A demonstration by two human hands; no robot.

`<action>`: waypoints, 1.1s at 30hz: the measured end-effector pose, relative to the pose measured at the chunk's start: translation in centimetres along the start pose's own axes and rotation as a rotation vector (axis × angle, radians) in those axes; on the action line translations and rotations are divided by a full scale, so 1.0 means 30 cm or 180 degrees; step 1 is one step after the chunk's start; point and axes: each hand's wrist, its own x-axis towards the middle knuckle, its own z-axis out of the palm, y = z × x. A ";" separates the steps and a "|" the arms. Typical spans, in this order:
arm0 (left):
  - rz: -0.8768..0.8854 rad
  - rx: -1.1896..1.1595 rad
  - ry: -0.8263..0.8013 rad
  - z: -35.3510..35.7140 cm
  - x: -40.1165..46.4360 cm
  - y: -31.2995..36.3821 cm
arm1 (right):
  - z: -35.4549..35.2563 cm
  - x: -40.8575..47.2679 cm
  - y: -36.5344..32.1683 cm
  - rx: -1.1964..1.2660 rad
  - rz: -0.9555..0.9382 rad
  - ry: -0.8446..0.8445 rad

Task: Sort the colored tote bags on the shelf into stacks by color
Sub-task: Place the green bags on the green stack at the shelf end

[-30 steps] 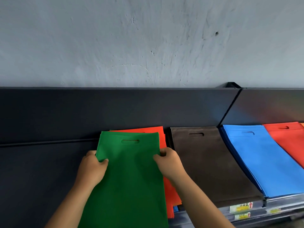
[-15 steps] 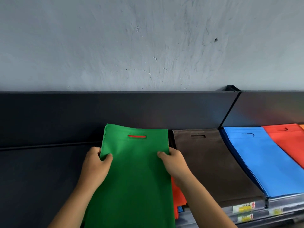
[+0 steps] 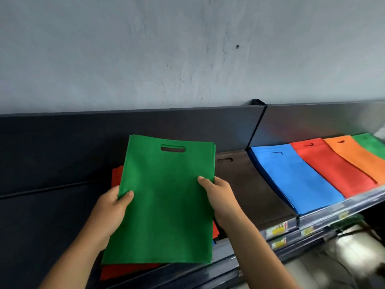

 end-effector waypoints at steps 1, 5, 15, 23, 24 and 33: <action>0.0030 -0.0010 -0.0023 0.021 -0.002 0.004 | -0.021 -0.013 0.004 -0.0050 0.0023 0.0021; 0.0181 0.0006 -0.0197 0.130 -0.014 0.043 | -0.137 -0.055 0.015 -0.0070 0.0022 0.0283; 0.0351 -0.0035 -0.0576 0.545 -0.038 0.174 | -0.558 -0.125 -0.002 0.0097 0.0009 0.0840; 0.0550 0.0191 -0.0907 1.049 -0.130 0.295 | -1.047 -0.189 0.036 -0.0126 -0.0083 0.1294; 0.0547 0.0223 -0.0964 1.116 -0.150 0.306 | -1.116 -0.198 0.040 -0.0117 -0.0089 0.1358; 0.0847 0.0188 -0.1441 1.745 -0.344 0.397 | -1.724 -0.355 0.030 0.0155 -0.0065 0.1890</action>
